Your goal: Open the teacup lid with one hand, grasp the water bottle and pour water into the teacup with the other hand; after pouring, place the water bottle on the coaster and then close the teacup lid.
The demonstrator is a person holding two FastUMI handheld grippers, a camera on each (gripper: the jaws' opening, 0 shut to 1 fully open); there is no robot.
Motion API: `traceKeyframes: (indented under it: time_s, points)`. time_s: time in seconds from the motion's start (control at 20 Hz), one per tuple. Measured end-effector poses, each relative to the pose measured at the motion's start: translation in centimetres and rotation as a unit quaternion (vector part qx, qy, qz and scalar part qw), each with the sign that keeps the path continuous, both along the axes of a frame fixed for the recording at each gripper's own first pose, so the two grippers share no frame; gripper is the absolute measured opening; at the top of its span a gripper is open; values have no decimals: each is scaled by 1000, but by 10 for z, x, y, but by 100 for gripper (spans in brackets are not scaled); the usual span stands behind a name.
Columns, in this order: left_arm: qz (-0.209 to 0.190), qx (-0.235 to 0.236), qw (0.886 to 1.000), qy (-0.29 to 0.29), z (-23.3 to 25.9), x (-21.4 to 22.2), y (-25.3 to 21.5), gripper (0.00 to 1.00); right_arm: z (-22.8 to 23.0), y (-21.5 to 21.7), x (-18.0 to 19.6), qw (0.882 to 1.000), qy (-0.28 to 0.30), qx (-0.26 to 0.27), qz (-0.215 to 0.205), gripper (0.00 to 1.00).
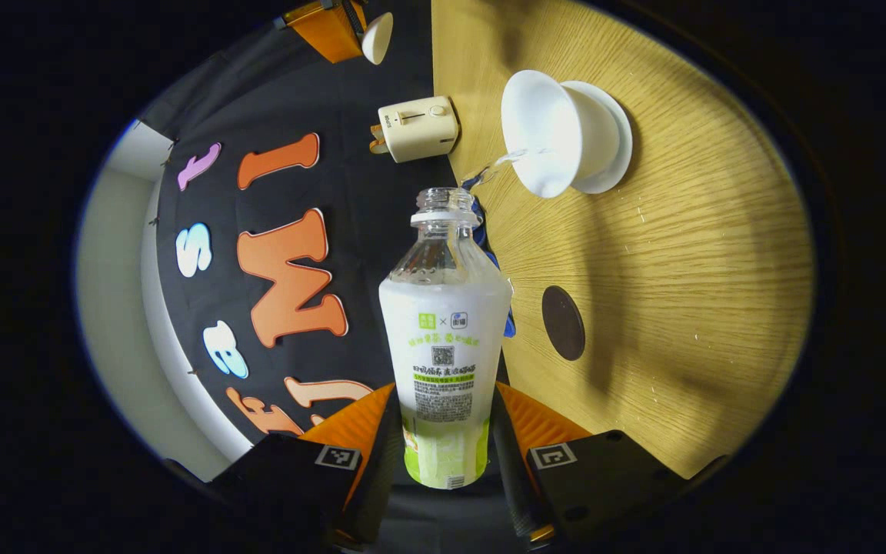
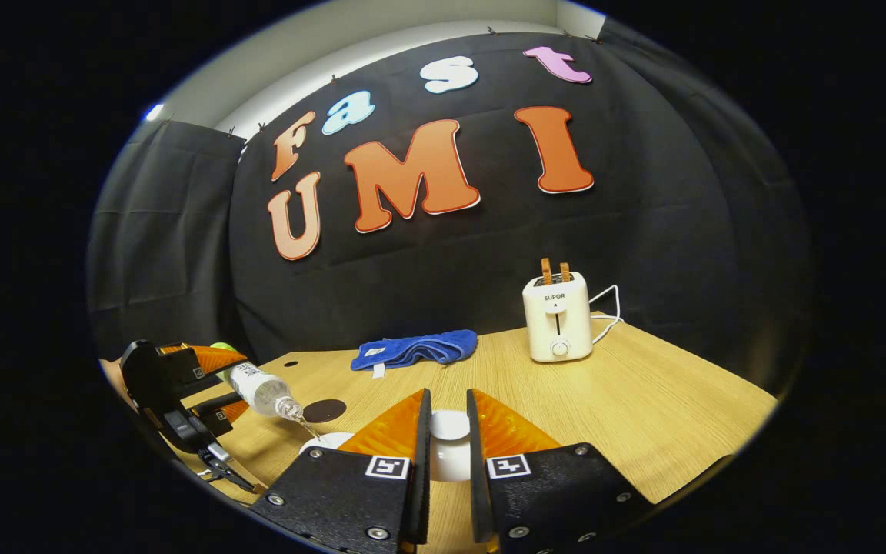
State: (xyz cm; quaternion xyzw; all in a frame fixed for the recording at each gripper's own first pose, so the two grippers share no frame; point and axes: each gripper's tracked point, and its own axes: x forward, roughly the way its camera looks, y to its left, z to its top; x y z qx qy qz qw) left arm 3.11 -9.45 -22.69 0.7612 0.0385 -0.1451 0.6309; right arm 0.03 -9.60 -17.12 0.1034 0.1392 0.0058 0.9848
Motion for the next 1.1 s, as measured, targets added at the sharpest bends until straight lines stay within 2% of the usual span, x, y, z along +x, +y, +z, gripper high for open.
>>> traceKeyframes:
  time_s: [1.0, 1.1]
  points:
    - [-27, 65, 996, -60, 31, 0, -6, 63, 2, 16, -2, 1000, 0, -9, 25, 23]
    - [-28, 72, 995, -65, 34, 0, -7, 65, 3, 17, -2, 1000, -1, -10, 27, 23]
